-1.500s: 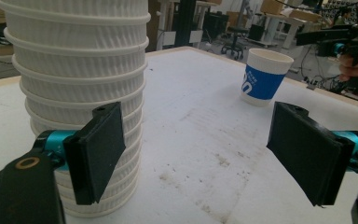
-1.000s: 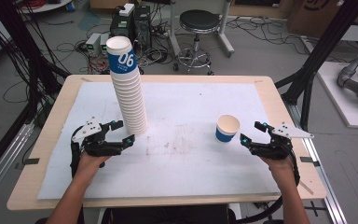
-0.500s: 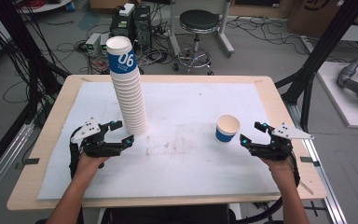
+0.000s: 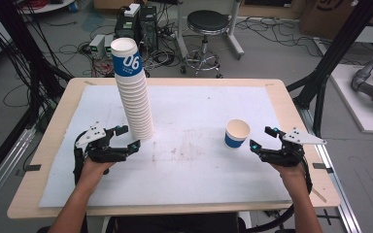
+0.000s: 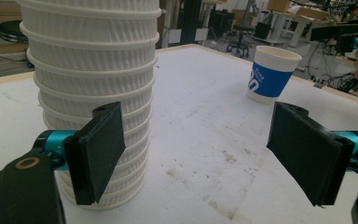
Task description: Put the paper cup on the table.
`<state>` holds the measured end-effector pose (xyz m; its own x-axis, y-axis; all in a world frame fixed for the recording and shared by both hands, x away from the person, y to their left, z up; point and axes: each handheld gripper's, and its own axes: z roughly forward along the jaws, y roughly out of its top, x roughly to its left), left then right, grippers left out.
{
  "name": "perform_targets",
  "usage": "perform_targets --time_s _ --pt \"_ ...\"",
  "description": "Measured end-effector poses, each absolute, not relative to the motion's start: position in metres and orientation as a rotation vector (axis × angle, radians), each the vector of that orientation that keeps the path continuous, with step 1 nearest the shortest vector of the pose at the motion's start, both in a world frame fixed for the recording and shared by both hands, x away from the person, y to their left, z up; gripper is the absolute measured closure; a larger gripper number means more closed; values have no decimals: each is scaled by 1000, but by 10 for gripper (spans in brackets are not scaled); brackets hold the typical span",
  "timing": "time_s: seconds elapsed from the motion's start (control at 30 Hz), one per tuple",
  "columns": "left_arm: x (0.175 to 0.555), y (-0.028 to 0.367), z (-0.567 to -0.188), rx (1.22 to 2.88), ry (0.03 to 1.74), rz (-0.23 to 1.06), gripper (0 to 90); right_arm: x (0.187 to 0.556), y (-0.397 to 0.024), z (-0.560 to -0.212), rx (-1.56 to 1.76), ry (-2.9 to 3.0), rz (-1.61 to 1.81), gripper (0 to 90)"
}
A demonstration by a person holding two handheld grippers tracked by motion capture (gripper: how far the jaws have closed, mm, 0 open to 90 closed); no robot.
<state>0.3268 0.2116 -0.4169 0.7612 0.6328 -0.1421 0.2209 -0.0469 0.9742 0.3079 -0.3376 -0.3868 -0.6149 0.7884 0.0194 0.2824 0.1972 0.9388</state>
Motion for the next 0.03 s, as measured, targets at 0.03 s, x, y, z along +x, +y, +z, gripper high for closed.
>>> perform_targets --time_s 0.03 --pt "327 212 -417 1623 695 385 186 308 -337 -387 995 2007 1414 190"
